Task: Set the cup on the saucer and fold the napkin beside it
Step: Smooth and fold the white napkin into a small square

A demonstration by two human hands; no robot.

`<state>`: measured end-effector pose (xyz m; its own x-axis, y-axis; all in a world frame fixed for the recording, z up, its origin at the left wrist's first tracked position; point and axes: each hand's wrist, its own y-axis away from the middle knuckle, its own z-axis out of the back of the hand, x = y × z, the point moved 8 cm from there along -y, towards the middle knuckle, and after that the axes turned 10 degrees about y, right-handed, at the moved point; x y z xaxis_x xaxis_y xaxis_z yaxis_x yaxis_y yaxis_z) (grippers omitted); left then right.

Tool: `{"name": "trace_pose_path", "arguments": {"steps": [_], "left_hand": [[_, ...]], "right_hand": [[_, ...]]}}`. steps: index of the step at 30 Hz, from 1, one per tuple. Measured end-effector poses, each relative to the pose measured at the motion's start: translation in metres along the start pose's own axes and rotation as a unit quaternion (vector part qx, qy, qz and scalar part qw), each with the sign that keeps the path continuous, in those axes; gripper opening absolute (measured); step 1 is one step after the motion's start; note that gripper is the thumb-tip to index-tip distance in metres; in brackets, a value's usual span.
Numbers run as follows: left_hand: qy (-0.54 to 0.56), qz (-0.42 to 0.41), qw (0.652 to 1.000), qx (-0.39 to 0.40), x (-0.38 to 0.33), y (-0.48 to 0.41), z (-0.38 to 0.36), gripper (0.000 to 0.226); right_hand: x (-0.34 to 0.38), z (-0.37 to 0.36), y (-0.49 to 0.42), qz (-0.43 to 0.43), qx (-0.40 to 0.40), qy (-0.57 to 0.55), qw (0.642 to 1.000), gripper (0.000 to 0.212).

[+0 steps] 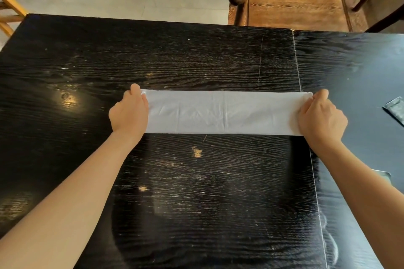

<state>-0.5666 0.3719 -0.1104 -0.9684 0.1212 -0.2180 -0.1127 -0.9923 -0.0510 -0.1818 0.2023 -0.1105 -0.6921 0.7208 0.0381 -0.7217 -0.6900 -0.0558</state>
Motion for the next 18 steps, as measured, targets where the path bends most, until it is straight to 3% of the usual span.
{"name": "trace_pose_path", "arguments": {"steps": [9, 12, 14, 16, 18], "left_hand": [[0.01, 0.035, 0.999, 0.011, 0.004, -0.002, -0.001, 0.027], [0.015, 0.031, 0.999, -0.024, -0.006, -0.003, 0.015, 0.035], [0.038, -0.085, 0.995, -0.046, -0.045, 0.002, 0.019, 0.041], [0.073, -0.193, 0.978, 0.011, -0.087, 0.017, 0.002, 0.046], [0.083, -0.195, 0.973, 0.092, -0.103, 0.033, -0.025, 0.048]], "right_hand": [[-0.002, 0.0, 0.001, -0.028, 0.006, 0.016, 0.999, 0.023], [0.007, 0.019, -0.005, -0.021, -0.026, 0.04, 0.999, 0.03], [0.048, 0.033, -0.003, 0.05, -0.067, -0.011, 0.996, 0.036], [0.116, 0.035, 0.016, 0.204, -0.081, -0.079, 0.973, 0.031], [0.169, 0.009, 0.05, 0.318, 0.004, -0.082, 0.944, 0.039]]}}
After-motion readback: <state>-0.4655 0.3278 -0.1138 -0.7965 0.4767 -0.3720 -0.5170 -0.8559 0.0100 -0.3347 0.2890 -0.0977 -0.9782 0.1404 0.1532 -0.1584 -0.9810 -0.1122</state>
